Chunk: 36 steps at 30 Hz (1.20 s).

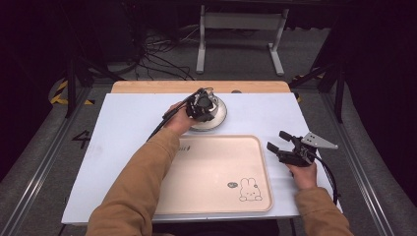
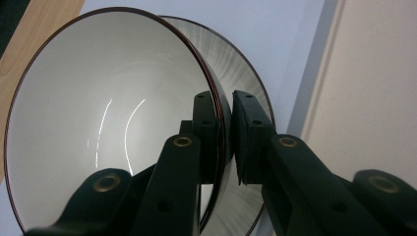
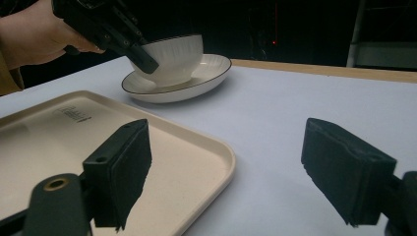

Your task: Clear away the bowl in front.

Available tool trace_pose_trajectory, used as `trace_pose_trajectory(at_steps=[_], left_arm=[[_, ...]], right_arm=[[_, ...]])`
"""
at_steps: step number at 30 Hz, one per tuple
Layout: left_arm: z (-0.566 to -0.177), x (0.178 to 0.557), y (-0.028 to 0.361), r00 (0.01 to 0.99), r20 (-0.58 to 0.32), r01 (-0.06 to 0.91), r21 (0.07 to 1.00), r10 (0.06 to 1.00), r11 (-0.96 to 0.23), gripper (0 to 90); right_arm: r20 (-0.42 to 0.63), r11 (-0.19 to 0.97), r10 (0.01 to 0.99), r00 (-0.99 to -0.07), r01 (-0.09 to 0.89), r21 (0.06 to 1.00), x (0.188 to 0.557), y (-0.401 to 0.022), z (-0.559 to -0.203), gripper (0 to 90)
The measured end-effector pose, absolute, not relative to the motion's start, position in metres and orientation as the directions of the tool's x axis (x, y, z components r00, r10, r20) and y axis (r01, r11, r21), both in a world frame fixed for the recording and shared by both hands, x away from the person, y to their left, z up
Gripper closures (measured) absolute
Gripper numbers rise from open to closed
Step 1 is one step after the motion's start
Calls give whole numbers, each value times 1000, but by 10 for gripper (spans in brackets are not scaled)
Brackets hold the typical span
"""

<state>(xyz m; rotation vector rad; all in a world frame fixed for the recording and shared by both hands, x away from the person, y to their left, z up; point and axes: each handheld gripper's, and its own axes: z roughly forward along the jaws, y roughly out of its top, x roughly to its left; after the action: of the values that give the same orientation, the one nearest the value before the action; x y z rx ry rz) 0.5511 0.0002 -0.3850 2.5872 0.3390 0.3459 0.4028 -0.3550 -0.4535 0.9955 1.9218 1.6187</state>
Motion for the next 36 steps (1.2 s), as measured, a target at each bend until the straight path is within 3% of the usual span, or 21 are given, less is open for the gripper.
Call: trace_pose_trajectory(at_steps=[36], left_arm=[[-334, 511, 7, 954, 165, 137, 508, 252, -850, 820]], right_arm=[[116, 61, 751, -650, 244, 968, 402, -354, -453, 195]])
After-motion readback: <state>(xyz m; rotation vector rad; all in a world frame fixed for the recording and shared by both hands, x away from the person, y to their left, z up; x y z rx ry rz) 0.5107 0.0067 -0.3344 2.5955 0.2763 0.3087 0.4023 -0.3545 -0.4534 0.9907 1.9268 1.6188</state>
